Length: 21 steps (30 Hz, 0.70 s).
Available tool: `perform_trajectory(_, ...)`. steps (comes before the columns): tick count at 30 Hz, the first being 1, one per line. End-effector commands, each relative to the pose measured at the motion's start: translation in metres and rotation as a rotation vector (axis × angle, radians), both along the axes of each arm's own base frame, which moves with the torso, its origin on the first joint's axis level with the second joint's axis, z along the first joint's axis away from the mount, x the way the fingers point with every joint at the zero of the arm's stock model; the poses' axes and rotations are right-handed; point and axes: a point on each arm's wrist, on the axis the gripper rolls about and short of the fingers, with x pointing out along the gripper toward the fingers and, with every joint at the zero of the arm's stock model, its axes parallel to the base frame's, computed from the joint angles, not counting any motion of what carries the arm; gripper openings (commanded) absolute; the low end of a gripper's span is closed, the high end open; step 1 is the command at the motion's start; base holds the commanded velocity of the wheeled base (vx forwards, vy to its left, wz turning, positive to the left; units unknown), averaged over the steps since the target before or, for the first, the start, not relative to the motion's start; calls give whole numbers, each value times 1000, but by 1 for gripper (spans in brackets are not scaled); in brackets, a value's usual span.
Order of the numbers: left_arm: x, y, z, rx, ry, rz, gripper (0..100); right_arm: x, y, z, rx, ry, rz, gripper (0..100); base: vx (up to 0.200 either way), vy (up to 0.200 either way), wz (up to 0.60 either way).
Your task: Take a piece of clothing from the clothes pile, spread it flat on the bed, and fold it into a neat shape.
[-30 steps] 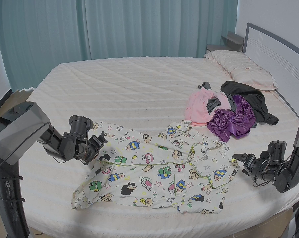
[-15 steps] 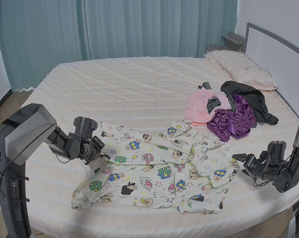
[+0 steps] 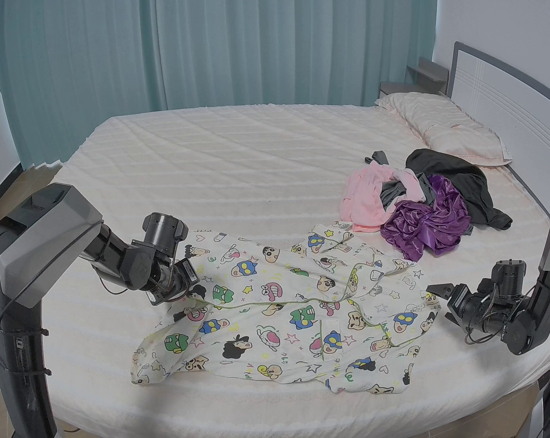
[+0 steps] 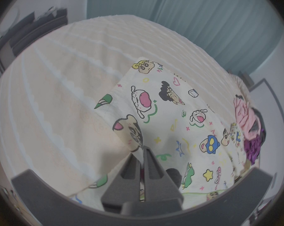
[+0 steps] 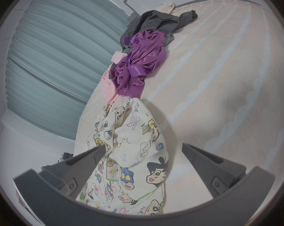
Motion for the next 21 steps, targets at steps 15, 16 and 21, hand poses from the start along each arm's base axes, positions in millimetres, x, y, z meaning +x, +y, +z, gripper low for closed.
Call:
perform_trajectory(15,32,-21,19,156,-32,-76,100,-1,0,-5,-1,19,1,100,0,0,0)
perform_trajectory(16,34,-23,20,154,-41,-77,100,-1,0,-5,-1,19,1,100,0,0,0)
perform_trajectory(21,47,-30,19,131,-83,-66,100,-1,0,-6,-2,23,1,100,0,0,0)
